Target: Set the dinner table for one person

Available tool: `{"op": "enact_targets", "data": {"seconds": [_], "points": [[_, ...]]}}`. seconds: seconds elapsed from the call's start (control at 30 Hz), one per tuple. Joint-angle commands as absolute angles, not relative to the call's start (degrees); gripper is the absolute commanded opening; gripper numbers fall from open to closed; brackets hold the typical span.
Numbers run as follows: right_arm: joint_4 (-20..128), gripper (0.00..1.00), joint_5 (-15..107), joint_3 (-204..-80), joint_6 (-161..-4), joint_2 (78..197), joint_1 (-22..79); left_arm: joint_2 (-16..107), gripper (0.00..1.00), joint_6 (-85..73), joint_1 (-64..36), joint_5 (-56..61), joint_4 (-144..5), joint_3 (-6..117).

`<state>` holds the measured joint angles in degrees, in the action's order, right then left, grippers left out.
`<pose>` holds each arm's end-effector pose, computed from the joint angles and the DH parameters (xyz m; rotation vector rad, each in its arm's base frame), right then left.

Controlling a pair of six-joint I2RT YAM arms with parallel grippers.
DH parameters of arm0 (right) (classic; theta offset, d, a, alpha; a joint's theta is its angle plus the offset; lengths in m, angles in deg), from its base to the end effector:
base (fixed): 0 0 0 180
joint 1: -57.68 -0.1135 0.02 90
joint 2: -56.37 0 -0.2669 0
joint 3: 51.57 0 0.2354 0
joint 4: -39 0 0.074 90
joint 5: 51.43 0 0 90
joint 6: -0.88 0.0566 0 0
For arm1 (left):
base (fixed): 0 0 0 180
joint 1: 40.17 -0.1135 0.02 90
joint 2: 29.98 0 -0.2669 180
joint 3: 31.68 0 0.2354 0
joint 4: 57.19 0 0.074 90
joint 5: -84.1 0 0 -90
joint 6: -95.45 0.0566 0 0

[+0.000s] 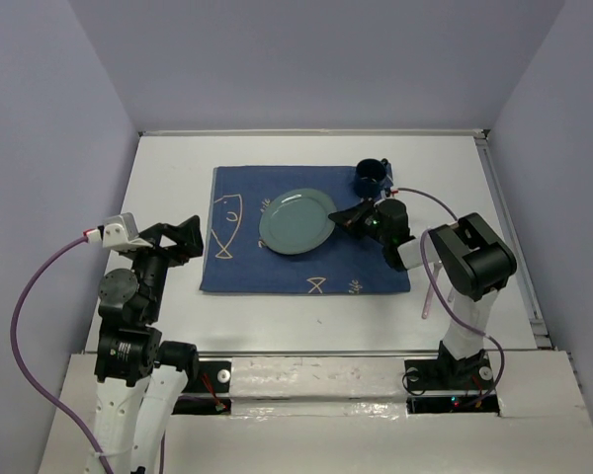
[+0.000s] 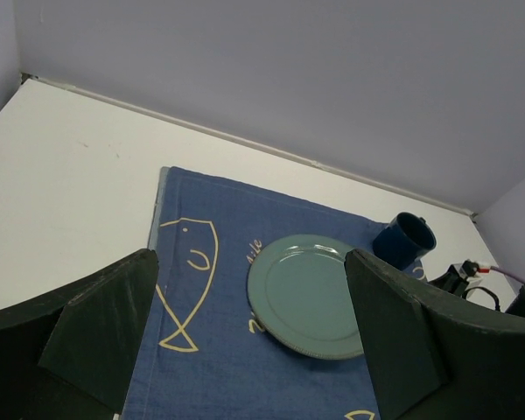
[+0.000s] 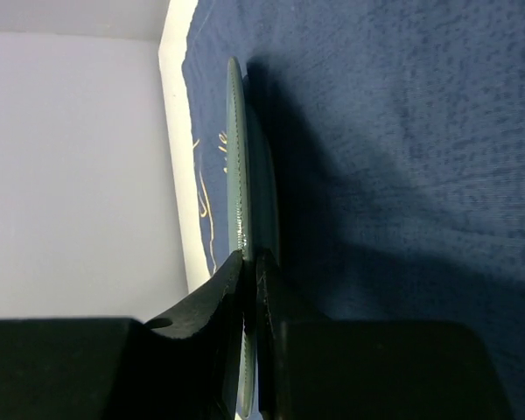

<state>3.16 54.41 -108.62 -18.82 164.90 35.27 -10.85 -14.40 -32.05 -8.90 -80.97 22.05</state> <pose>0.3409 0.1573 0.1478 0.6375 1.9712 1.3287 0.0893 -0.0098 0.3591 -0.1860 1.3796 -0.3713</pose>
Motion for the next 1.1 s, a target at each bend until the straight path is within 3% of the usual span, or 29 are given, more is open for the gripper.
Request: {"op": "enact_targets", "data": {"seconds": [0.0,0.1,0.17,0.2,0.23,0.37,0.53,0.7,0.93,1.07], "points": [[-9.61,0.21,56.41,-108.7,-16.52,163.6,35.88,-10.29,0.99,-13.97,-32.35,-7.83,-78.11,21.76],[-5.3,0.43,56.33,-108.0,-18.27,162.64,35.88,-10.47,0.99,-13.97,-32.35,-7.74,-78.11,21.76],[2.58,0.68,55.46,-107.47,-20.91,159.84,35.88,-10.47,0.99,-13.97,-32.26,-7.74,-78.11,21.76],[2.62,0.68,54.84,-107.38,-22.22,159.82,35.88,-10.47,0.99,-14.06,-32.26,-7.74,-78.11,21.76],[7.67,0.77,53.7,-107.47,-25.02,157.73,35.88,-10.56,0.99,-13.97,-32.18,-7.74,-78.11,21.76],[22.63,0.93,51.24,-109.14,-33.19,152.89,35.88,-11.0,0.99,-13.97,-31.91,-7.74,-78.11,21.76],[37.39,0.99,44.3,-108.79,-41.29,147.7,35.88,-11.0,0.99,-13.79,-29.72,-7.22,-78.81,22.02],[44.53,0.98,36.06,-105.02,-45.61,138.58,37.54,-10.73,0.99,-12.65,-25.59,-6.51,-79.52,22.46],[60.26,0.63,32.59,-95.26,-42.63,121.01,47.91,-12.31,0.99,-11.25,-18.12,-7.04,-80.39,22.72],[74.05,0.56,27.44,-96.22,-42.8,113.18,49.94,-14.16,0.99,-11.07,-14.69,-8.53,-80.92,22.9]]}}
